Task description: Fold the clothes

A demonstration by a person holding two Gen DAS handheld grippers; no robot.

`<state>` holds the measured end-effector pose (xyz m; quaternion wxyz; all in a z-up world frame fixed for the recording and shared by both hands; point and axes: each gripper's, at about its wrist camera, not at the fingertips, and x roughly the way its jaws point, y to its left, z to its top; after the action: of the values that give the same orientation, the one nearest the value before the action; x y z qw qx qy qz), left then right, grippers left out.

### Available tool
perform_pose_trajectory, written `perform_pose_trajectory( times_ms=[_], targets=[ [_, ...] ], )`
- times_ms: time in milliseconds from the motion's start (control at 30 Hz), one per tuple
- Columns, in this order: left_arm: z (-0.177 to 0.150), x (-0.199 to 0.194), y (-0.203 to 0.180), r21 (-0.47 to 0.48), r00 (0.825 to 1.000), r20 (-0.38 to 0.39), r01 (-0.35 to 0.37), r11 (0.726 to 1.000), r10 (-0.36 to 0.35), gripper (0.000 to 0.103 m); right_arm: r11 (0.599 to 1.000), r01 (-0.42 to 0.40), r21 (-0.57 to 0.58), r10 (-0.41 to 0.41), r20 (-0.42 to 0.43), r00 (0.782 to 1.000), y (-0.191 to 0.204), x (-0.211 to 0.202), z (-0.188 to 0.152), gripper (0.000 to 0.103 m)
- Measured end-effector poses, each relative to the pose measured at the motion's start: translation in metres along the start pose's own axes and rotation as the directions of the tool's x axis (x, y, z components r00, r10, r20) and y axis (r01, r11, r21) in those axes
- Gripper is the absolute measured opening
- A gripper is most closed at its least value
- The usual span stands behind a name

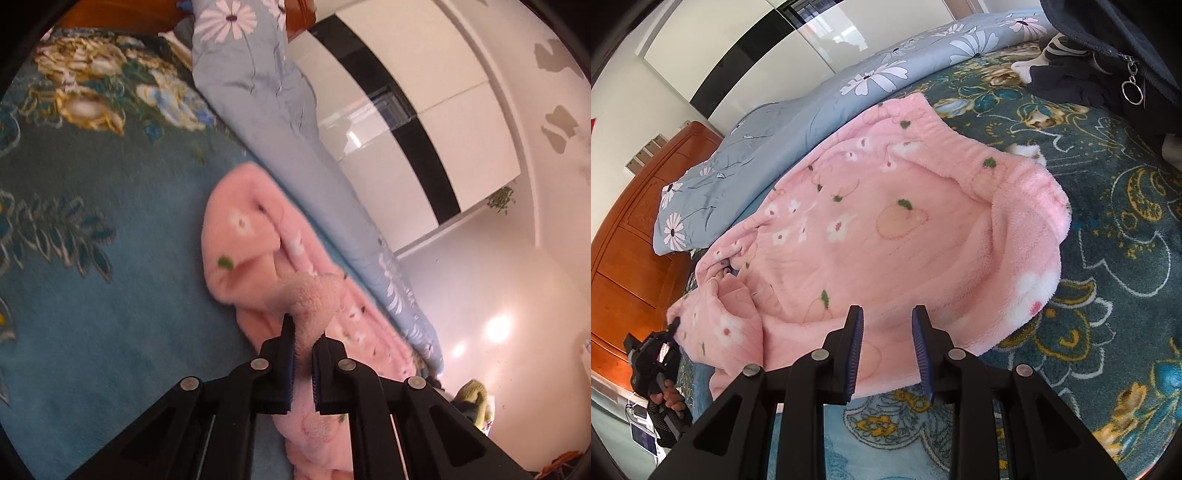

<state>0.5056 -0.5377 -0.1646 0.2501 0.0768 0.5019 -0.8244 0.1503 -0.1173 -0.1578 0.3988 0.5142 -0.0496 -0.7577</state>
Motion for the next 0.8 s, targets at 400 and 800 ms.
perform_pose_trajectory(
  times_ms=[400,800],
  targets=[
    [0.1,-0.148,0.123,-0.107,0.891,0.291,-0.332,0.937,0.349,0.008,1.0,-0.005,-0.008,0.005,-0.028,1.0,0.01,0.017,-0.003,0.028],
    [0.101,-0.133,0.182,-0.171,0.88,0.135,-0.432,0.885,0.456,0.014,0.999,-0.006,-0.036,0.005,-0.03,1.0,0.018,0.017,0.0,0.028]
  ],
)
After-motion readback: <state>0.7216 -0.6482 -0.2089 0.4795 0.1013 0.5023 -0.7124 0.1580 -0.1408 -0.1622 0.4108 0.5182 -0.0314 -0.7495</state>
